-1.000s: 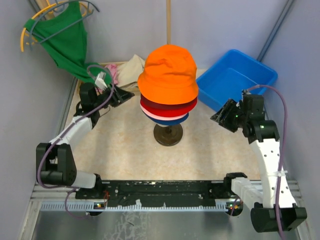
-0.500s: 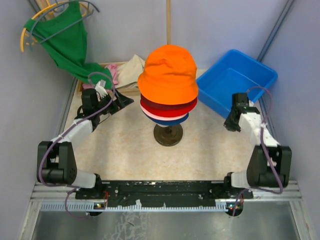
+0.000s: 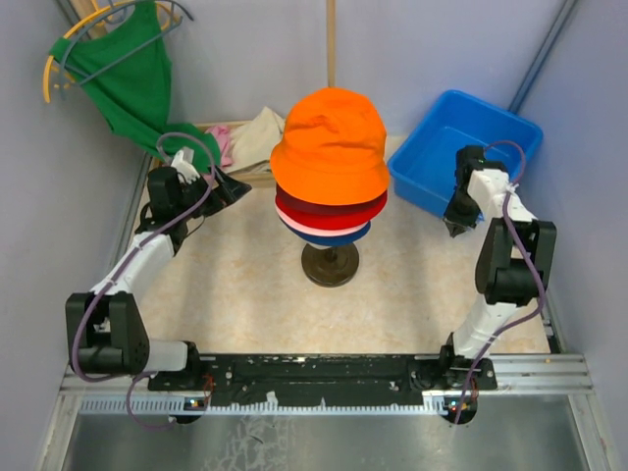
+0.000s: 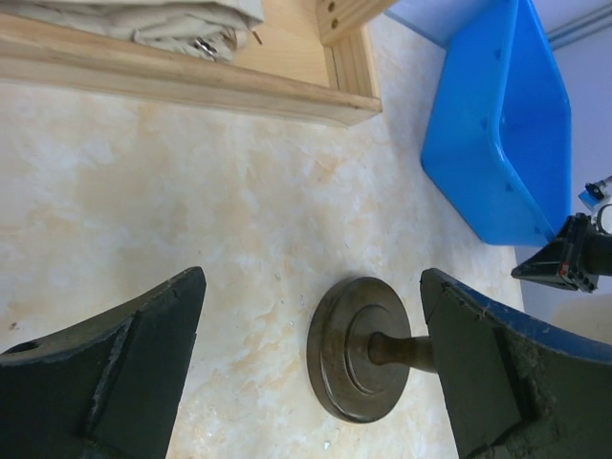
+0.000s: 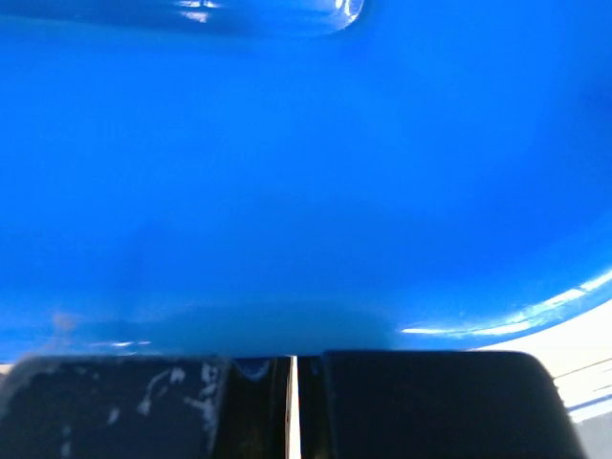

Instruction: Stack the hats

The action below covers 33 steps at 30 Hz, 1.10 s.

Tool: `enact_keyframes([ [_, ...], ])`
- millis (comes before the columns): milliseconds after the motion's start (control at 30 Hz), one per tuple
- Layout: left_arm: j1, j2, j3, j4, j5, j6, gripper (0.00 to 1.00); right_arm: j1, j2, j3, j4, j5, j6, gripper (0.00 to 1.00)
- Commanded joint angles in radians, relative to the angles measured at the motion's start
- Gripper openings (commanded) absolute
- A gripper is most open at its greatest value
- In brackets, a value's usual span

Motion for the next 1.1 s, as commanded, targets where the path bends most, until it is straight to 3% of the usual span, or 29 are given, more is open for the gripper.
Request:
enact_keyframes([
  [0, 0.012, -0.042, 0.01, -0.003, -0.063, 0.012, 0.99, -0.055, 0.178, 0.186, 0.354, 0.087, -0.051, 0.0],
  [333, 0.024, -0.102, -0.013, -0.069, -0.118, 0.034, 0.99, -0.111, 0.295, 0.339, 0.316, 0.0, -0.05, 0.0],
  [767, 0.023, -0.071, -0.033, -0.033, -0.074, 0.021, 0.99, -0.098, -0.265, -0.052, 0.446, -0.003, 0.005, 0.0],
  [900, 0.023, -0.041, -0.039, -0.009, -0.055, 0.024, 0.99, -0.118, -0.364, -0.088, 0.499, 0.053, 0.014, 0.0],
  [1067, 0.025, -0.013, -0.042, 0.017, -0.037, 0.021, 0.99, -0.15, -0.366, -0.036, 0.464, 0.193, -0.025, 0.0],
])
